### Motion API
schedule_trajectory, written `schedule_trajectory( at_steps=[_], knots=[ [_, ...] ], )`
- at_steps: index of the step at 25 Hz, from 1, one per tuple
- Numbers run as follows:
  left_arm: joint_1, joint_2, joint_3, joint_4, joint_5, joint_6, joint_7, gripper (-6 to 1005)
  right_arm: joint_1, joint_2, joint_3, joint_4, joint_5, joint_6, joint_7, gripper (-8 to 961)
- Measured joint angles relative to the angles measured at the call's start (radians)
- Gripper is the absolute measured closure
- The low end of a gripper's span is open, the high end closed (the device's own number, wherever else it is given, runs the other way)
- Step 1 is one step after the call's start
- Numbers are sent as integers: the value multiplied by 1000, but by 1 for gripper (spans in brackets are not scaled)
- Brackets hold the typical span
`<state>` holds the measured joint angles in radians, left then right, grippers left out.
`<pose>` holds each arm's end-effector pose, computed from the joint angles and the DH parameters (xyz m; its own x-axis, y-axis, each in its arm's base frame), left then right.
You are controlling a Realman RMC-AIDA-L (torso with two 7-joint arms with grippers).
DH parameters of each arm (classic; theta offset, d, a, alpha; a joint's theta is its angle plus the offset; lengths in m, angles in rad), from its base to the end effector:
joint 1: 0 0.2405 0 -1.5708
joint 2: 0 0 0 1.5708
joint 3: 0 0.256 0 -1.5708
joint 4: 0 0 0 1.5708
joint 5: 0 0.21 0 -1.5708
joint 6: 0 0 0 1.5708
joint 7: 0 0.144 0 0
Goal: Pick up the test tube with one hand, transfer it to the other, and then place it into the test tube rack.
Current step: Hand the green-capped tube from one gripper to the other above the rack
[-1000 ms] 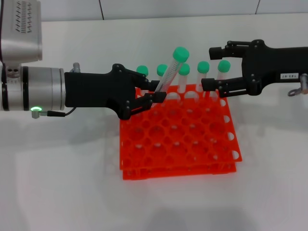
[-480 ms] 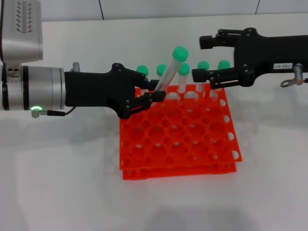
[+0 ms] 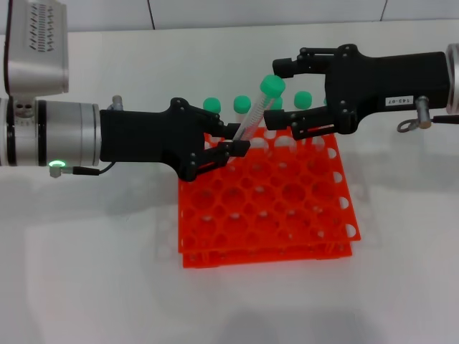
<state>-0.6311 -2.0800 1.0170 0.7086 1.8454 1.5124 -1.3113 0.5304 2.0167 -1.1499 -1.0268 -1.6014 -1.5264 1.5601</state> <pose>-0.1928 0.3496 -0.0286 0.8986 0.0887 0.4297 0.1424 -0.9853 -0.0945 0.1541 0.3520 0.0292 0.8442 -0.0573 -0.5329 -0.1517 -0.9791 -0.1351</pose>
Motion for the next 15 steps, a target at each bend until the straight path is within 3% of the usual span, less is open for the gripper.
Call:
schedule_trajectory(
  at_steps=[15],
  knots=[
    [1,0,2,-6,1,0,0,795,5,0,-28,-4,11,22,0,226]
  ],
)
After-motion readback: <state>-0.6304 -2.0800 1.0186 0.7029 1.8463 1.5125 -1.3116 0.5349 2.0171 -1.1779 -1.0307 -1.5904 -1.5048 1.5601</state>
